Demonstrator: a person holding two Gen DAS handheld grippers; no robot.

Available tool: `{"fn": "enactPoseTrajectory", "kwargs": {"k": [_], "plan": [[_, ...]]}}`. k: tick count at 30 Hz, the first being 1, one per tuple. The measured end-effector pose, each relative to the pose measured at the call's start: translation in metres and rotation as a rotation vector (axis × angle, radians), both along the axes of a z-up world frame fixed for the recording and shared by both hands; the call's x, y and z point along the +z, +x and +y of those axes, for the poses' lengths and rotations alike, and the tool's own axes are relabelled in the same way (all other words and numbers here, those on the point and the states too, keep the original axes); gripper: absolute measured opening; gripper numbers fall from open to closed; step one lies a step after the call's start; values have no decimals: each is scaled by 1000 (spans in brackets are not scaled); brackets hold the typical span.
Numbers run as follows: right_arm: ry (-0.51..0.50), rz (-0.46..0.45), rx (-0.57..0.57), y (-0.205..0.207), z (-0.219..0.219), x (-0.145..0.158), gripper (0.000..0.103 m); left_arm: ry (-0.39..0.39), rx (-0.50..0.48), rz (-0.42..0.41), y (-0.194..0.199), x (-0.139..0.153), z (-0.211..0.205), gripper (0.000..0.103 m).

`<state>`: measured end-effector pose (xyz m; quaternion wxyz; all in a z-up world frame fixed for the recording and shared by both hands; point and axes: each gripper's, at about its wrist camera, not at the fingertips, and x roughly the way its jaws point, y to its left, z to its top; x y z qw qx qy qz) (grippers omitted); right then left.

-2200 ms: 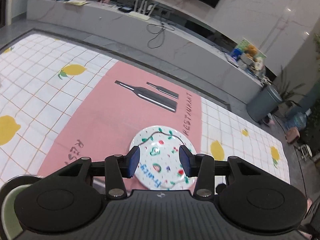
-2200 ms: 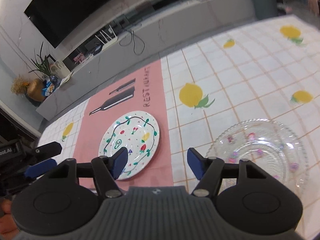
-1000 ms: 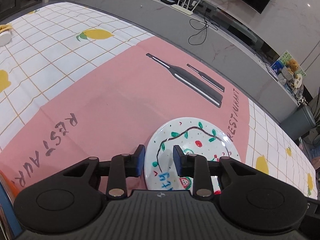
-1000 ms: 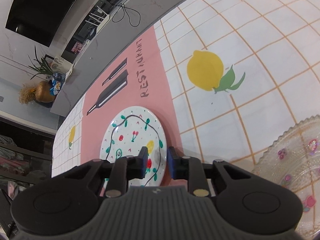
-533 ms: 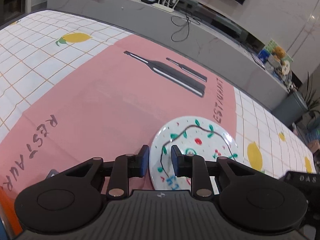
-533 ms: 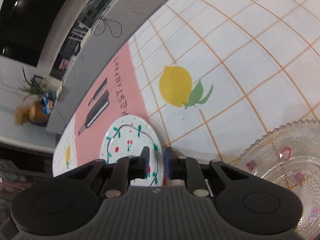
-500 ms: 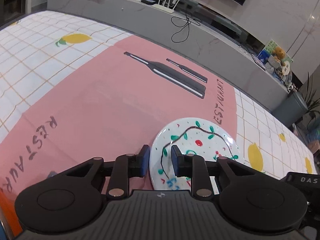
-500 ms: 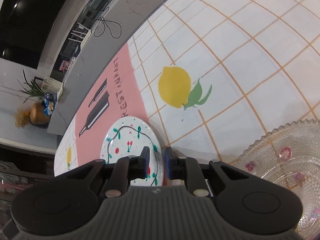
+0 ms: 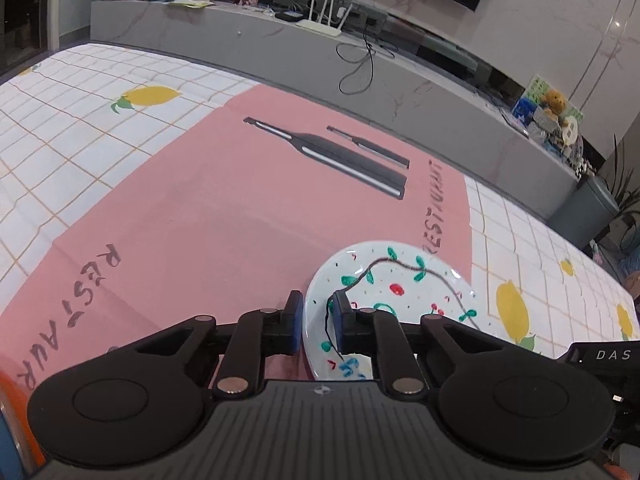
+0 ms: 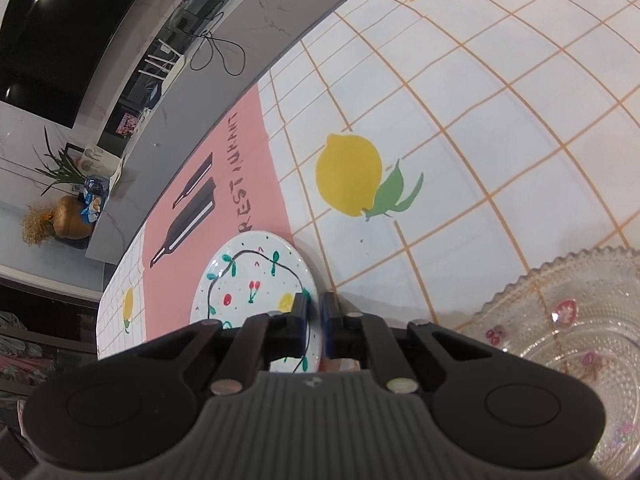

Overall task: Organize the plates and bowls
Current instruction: 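Lift the painted plate with both grippers and carry it toward the glass plate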

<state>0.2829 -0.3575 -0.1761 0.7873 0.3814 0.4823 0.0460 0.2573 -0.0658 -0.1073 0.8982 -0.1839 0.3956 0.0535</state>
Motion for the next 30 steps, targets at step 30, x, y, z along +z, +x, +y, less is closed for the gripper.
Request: {"fn": "enactPoseTrajectory", "kwargs": {"k": [30], "plan": [[144, -116, -13, -127, -39, 44, 4, -98, -70, -109, -96, 70, 1, 12]]}}
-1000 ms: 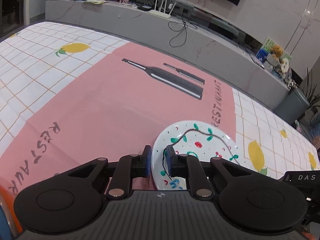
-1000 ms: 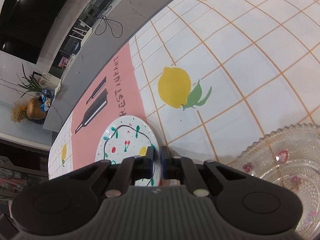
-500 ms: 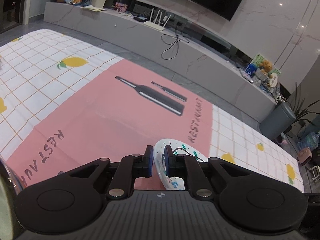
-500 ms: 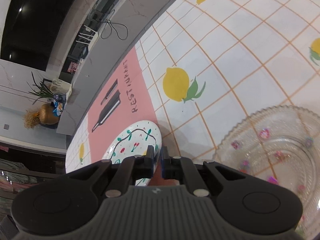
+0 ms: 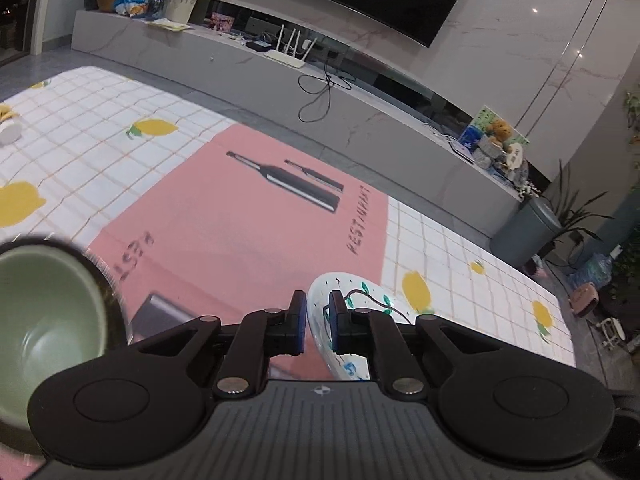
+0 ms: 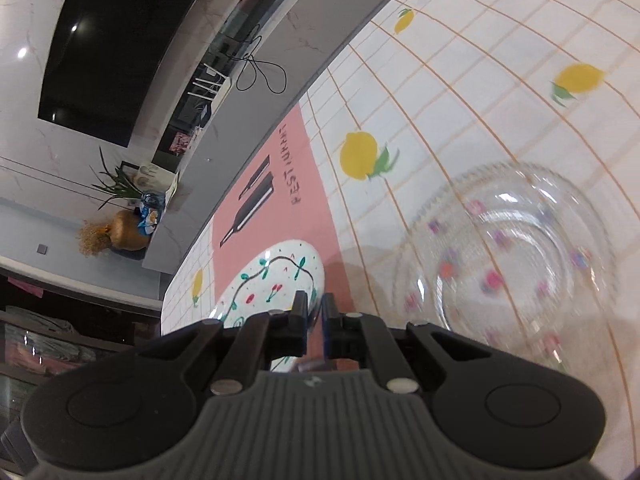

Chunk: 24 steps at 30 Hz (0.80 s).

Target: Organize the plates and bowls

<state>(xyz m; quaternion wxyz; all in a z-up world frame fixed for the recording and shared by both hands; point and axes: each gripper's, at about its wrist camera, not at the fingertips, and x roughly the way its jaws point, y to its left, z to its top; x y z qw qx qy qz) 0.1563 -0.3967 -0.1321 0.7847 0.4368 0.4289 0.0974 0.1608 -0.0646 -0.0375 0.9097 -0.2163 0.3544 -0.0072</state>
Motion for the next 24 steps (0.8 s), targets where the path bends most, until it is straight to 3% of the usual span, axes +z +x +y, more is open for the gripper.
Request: {"fn": "enactPoseTrajectory", "kwargs": {"k": [5, 12, 24], "plan": [[5, -7, -3, -39, 1, -3, 5, 13, -30, -35, -31, 7, 1, 12], [-35, -49, 49, -61, 15, 2, 5, 24, -36, -46, -64, 10, 12, 12], [-133, -37, 96, -87, 30, -8, 5, 34, -59, 16, -87, -24, 24, 12]]}}
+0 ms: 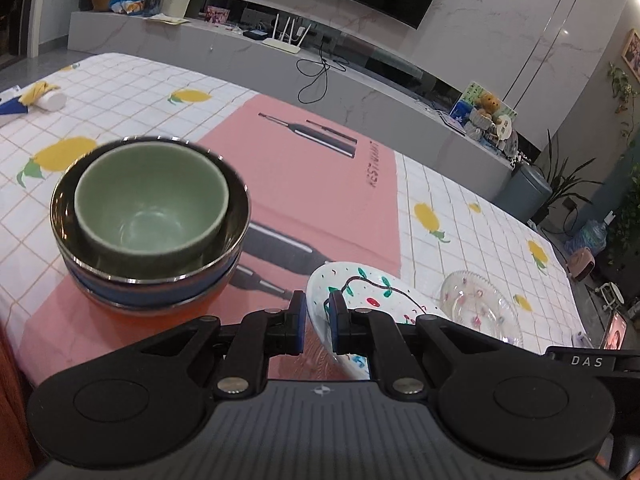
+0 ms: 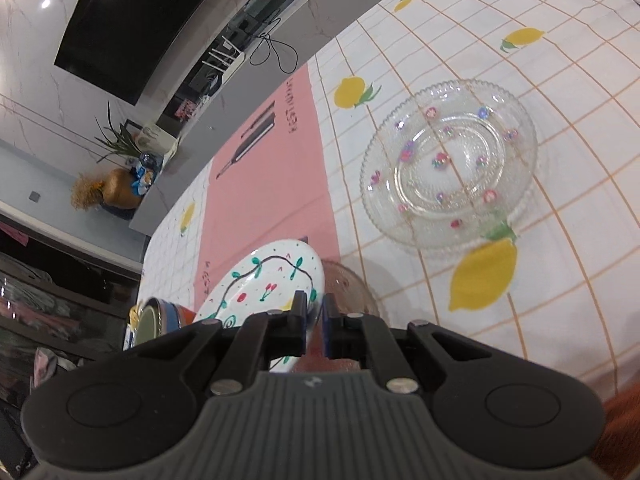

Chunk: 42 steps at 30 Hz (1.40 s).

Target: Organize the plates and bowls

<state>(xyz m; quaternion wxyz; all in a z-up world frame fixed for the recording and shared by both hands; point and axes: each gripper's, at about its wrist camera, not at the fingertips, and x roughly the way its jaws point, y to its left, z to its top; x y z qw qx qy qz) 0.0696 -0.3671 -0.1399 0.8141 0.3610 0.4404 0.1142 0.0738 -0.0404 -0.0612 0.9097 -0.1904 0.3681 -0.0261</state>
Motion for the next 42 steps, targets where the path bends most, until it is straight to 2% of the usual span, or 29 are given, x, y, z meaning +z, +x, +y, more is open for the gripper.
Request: {"fn": "enactPoseTrajectory", "kwargs": {"k": [7, 15, 21, 37, 38, 40, 42], "plan": [[-62, 20, 19, 2, 8, -6, 6, -1, -11, 28, 1, -17, 3, 12], [-177, 2, 36, -2, 16, -5, 6, 3, -51, 63, -1, -30, 2, 13], [-294, 4, 77, -2, 29, -8, 6, 58, -76, 79, -3, -36, -3, 13], [-367, 8, 113, -2, 38, -8, 8, 144, -127, 98, -5, -37, -9, 12], [-373, 13, 116, -2, 39, -8, 11, 148, -133, 93, -5, -36, -10, 13], [-373, 22, 115, -2, 39, -10, 11, 170, -140, 70, -7, -32, -11, 13], [-372, 11, 107, -4, 37, -8, 12, 224, -146, 34, -11, -28, -16, 19]]}}
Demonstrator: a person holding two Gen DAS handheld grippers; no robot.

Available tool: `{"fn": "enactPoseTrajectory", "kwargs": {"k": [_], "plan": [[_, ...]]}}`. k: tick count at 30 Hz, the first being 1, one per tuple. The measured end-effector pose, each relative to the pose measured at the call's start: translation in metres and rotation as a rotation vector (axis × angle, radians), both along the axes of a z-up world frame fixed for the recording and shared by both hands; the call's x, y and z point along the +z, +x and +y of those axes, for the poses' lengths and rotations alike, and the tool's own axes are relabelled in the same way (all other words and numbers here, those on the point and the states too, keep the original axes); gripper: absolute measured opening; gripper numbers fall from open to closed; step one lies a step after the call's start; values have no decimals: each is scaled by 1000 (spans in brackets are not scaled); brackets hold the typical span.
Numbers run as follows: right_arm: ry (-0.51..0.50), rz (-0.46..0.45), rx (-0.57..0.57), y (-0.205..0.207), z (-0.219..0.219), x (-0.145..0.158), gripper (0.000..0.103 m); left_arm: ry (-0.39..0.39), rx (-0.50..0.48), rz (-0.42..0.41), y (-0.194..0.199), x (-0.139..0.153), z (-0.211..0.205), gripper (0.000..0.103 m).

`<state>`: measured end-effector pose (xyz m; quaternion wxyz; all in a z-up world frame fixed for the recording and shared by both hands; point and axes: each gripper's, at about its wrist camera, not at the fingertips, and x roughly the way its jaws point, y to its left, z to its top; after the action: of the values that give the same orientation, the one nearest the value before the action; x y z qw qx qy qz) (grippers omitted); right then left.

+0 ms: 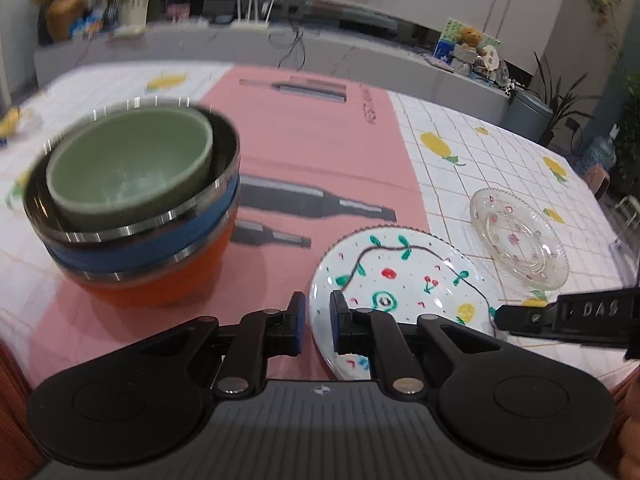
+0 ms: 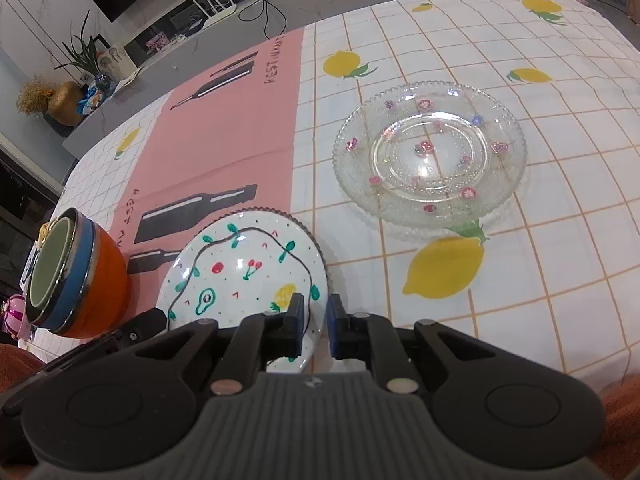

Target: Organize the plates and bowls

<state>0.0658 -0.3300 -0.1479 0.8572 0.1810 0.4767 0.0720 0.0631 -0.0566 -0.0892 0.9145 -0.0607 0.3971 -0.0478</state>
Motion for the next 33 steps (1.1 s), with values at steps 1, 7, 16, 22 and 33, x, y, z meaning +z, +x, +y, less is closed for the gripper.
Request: {"fn": "enactPoseTrajectory", "kwargs": {"k": [1, 7, 16, 22, 33], "plan": [[0, -5, -4, -1, -1, 2, 15, 31, -4, -24, -2, 2, -2, 26], [20, 14, -22, -8, -4, 1, 31, 25, -52, -2, -7, 0, 0, 43], [42, 53, 13, -24, 6, -6, 10, -83, -39, 65, -13, -4, 15, 14], [34, 44, 3, -22, 6, -6, 7, -60, -68, 34, -13, -4, 8, 5], [-1, -9, -3, -24, 8, 1, 12, -48, -100, -33, -18, 6, 6, 9]]}}
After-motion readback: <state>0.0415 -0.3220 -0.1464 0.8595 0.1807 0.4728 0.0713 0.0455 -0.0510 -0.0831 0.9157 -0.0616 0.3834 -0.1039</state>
